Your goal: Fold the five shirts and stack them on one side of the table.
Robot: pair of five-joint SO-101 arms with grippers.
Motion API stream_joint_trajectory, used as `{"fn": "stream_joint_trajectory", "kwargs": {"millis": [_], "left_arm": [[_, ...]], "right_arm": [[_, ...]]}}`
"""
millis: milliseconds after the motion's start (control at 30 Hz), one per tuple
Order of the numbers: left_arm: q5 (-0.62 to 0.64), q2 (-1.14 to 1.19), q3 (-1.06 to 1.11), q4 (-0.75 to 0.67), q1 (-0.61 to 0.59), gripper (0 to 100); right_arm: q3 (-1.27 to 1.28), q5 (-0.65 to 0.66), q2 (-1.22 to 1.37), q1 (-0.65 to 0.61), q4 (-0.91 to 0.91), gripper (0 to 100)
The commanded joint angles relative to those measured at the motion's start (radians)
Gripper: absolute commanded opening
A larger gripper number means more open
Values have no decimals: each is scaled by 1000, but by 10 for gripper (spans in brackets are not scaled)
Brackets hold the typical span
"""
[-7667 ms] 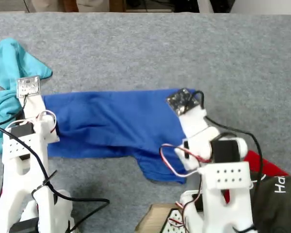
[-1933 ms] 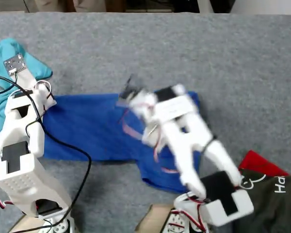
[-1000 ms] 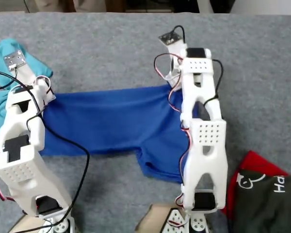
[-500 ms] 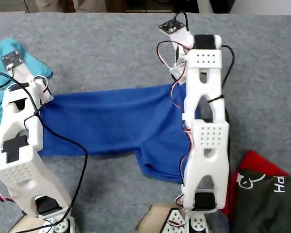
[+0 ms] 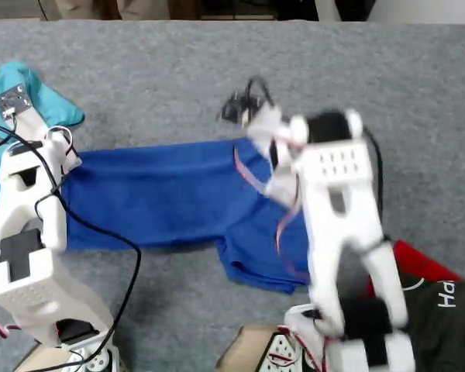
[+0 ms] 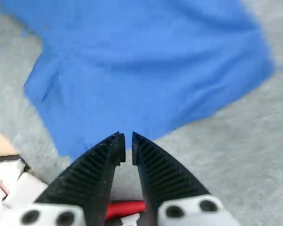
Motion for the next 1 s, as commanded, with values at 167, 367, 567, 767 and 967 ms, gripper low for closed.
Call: {"fn": "stream_joint_trajectory", "kwargs": {"millis": [167, 367, 567, 767, 967], "left_arm": [[6, -94, 68, -89, -11, 19], [6, -94, 64, -91, -9, 19], [6, -93, 61, -92, -8, 19], [6, -93, 61, -92, -8, 19], [6, -93, 60, -92, -6, 19]], "right_arm": [[647, 97, -321, -19, -328, 58], [728, 207, -274, -111, -338, 197], [730, 204, -205, -222, -339, 203], [728, 204, -124, -231, -400, 203], [719, 204, 18, -231, -497, 203]]}}
